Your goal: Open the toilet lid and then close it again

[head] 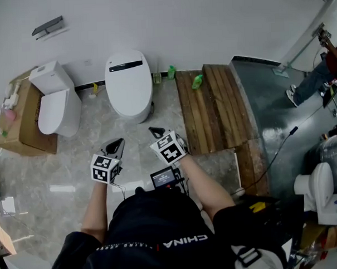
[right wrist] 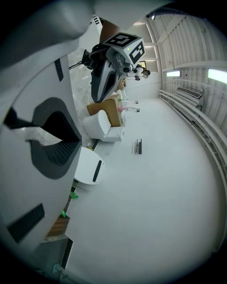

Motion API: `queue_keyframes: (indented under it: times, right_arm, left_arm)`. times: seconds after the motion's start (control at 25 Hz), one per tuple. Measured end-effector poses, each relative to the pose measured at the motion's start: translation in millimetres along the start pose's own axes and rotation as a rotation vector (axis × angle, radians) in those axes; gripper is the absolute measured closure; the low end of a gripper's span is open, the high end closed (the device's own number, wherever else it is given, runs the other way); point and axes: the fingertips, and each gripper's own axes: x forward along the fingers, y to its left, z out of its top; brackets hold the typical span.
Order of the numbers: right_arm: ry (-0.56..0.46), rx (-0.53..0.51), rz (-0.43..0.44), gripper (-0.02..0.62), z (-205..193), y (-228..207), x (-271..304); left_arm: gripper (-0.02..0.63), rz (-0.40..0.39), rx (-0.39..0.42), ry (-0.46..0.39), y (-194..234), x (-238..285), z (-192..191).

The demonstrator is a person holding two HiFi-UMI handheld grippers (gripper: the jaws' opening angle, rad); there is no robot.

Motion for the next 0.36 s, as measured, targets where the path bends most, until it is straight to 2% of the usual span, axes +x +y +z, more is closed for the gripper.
queue_keyframes:
  times: [0.36]
  right_arm:
    - [0.002,0.002,-0.013,0.583,-3.8,-5.4,-1.1]
  left_arm:
    - [0.597,-0.007,0.016,0.003,-0.1,4.6,3.1]
